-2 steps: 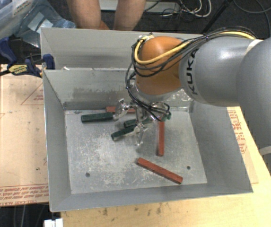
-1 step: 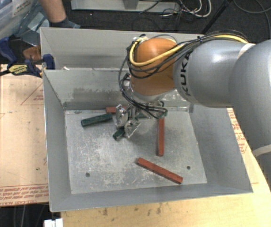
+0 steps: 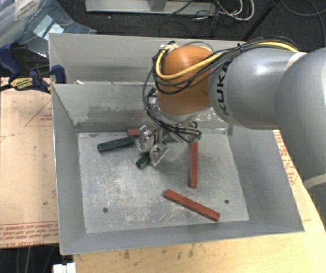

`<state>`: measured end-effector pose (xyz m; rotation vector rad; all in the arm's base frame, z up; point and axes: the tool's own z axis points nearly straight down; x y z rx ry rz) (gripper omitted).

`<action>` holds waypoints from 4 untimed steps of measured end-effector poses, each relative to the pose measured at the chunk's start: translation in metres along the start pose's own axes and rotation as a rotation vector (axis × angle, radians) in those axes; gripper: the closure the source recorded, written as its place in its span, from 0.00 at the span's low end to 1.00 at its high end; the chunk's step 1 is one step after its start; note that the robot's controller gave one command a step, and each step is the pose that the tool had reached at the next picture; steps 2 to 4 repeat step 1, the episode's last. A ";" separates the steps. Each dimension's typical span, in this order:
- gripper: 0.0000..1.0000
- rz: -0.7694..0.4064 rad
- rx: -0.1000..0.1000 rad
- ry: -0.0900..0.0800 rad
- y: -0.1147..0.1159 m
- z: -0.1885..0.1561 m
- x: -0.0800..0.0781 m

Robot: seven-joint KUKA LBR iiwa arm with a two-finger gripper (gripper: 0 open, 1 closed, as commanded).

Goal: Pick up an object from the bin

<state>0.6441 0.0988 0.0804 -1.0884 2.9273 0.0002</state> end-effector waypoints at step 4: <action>1.00 -0.002 -0.003 0.009 -0.005 -0.145 -0.005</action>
Offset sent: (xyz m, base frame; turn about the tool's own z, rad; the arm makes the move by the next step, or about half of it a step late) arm 0.0000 0.0000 0.0000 0.0000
